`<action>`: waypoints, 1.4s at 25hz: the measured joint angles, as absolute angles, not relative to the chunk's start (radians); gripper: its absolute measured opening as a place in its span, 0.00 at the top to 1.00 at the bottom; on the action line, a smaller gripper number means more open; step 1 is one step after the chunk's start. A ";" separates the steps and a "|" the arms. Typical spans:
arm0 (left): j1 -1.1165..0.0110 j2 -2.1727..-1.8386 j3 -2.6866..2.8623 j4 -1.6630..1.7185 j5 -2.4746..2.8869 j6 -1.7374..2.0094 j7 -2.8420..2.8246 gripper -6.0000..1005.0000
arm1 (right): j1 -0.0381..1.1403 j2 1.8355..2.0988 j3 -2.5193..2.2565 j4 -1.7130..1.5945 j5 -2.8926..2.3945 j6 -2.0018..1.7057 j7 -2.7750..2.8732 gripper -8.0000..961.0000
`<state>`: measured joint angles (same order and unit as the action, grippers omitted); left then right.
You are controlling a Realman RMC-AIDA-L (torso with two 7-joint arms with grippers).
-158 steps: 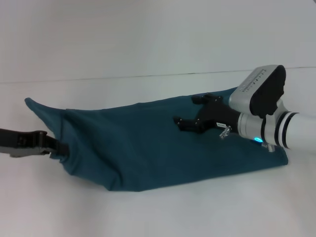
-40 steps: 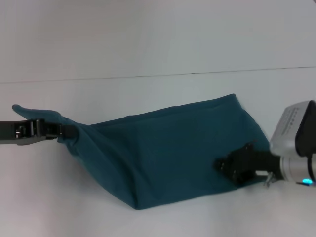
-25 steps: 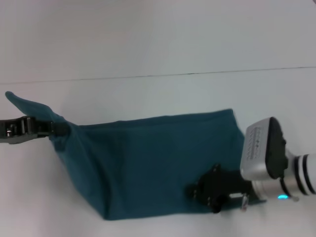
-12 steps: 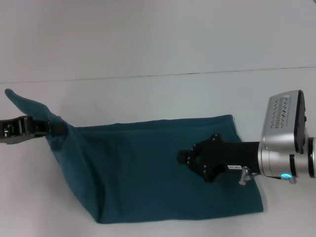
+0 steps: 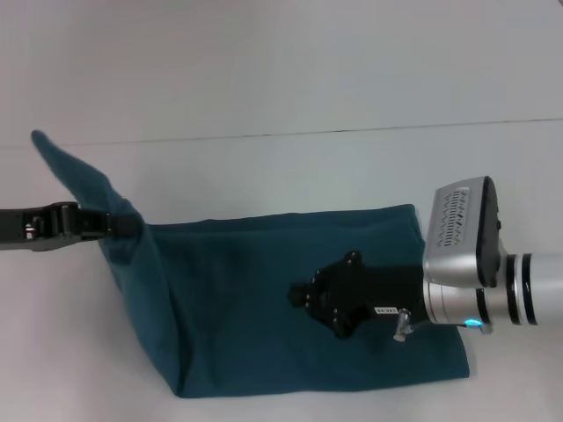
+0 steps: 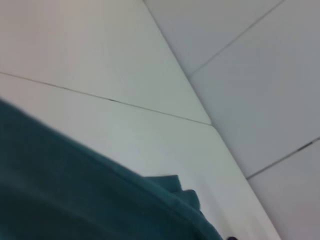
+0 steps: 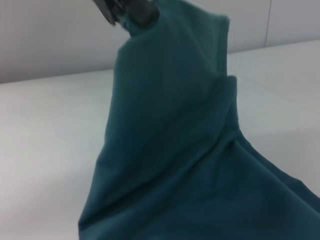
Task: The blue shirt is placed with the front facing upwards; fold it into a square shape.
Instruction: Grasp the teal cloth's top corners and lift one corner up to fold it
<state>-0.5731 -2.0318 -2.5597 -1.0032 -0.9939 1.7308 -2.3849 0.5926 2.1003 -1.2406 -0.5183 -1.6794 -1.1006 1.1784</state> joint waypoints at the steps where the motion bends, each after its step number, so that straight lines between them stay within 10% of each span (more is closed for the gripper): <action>1: -0.576 -2.035 -2.559 -1.003 -0.995 1.740 -2.384 0.94 | 0.595 2.101 -1.241 -0.512 -1.679 -1.098 1.176 0.91; 35: -0.591 -2.044 -2.542 -1.000 -1.006 1.785 -2.371 0.94 | 0.688 2.114 -1.529 -0.375 -1.388 -0.925 1.118 0.92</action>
<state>-0.5905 -2.0438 -2.5418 -1.0004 -1.0064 1.7851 -2.3705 0.6882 2.1140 -1.5295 -0.3746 -1.3884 -0.9251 1.1176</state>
